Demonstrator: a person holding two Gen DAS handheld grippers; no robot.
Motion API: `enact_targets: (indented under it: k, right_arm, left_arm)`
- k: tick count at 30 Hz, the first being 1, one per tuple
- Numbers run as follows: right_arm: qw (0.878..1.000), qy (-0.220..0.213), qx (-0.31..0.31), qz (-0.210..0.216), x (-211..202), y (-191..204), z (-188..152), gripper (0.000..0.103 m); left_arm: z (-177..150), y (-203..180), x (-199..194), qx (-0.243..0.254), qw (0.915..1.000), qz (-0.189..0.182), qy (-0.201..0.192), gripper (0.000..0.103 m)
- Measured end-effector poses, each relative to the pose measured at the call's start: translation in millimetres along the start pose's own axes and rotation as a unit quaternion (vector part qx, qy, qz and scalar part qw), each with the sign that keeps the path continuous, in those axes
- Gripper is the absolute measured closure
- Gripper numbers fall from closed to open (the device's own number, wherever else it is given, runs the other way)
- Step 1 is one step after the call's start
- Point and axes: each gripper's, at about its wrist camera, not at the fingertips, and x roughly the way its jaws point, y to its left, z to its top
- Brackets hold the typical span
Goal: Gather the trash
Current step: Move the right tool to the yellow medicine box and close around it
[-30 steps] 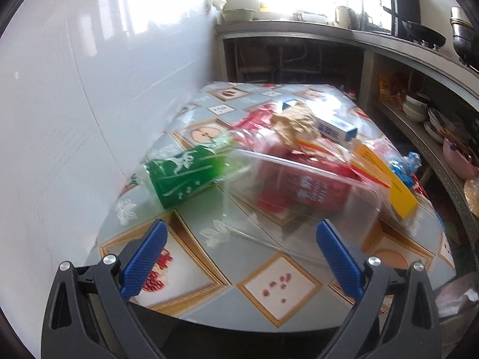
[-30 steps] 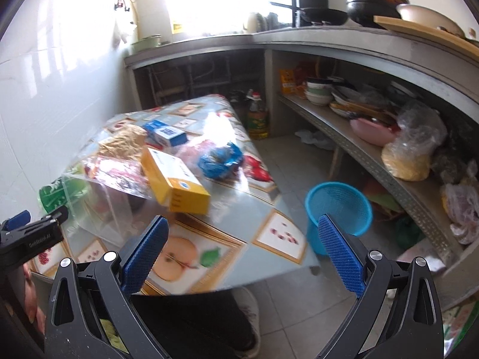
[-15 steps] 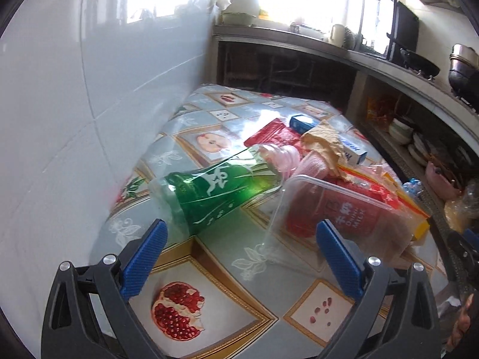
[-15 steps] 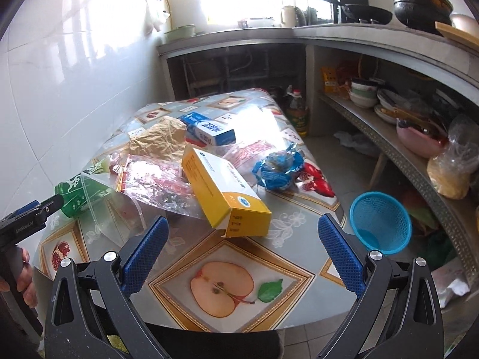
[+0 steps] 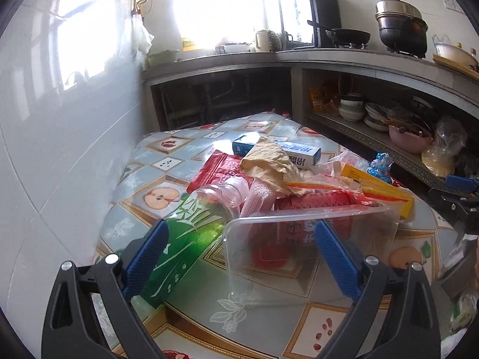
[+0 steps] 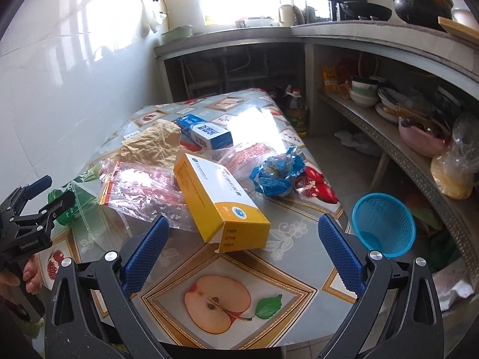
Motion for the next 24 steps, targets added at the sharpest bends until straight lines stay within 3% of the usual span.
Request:
enact_targets:
  k: [7, 12, 15, 18, 24]
  right_arm:
    - [1.0, -0.005, 0.001, -0.009, 0.7, -7.5, 2.2, 0.008]
    - [1.0, -0.017, -0.006, 0.001, -3.1, -14.7, 17.0, 0.009]
    - [0.999, 0.003, -0.009, 0.053, 5.1, -18.9, 30.6, 0.009]
    - [0.992, 0.051, -0.001, 0.112, 27.0, -21.7, 42.2, 0.009]
    - [0.964, 0.156, 0.057, 0.207, 88.7, -31.7, 54.6, 0.009]
  left_arm:
    - [2.8, -26.3, 1.5, 0.114, 0.9932, -0.02, -0.006, 0.026]
    - [2.7, -40.1, 1.6, 0.143, 0.989, -0.038, -0.007, 0.031]
    - [3.8, -45.8, 2.8, 0.148, 0.9881, -0.042, -0.008, 0.033]
    - [6.3, -48.3, 0.3, 0.142, 0.9883, -0.054, -0.015, 0.034]
    - [0.3, -51.1, -4.0, 0.134, 0.9883, -0.069, -0.02, 0.034]
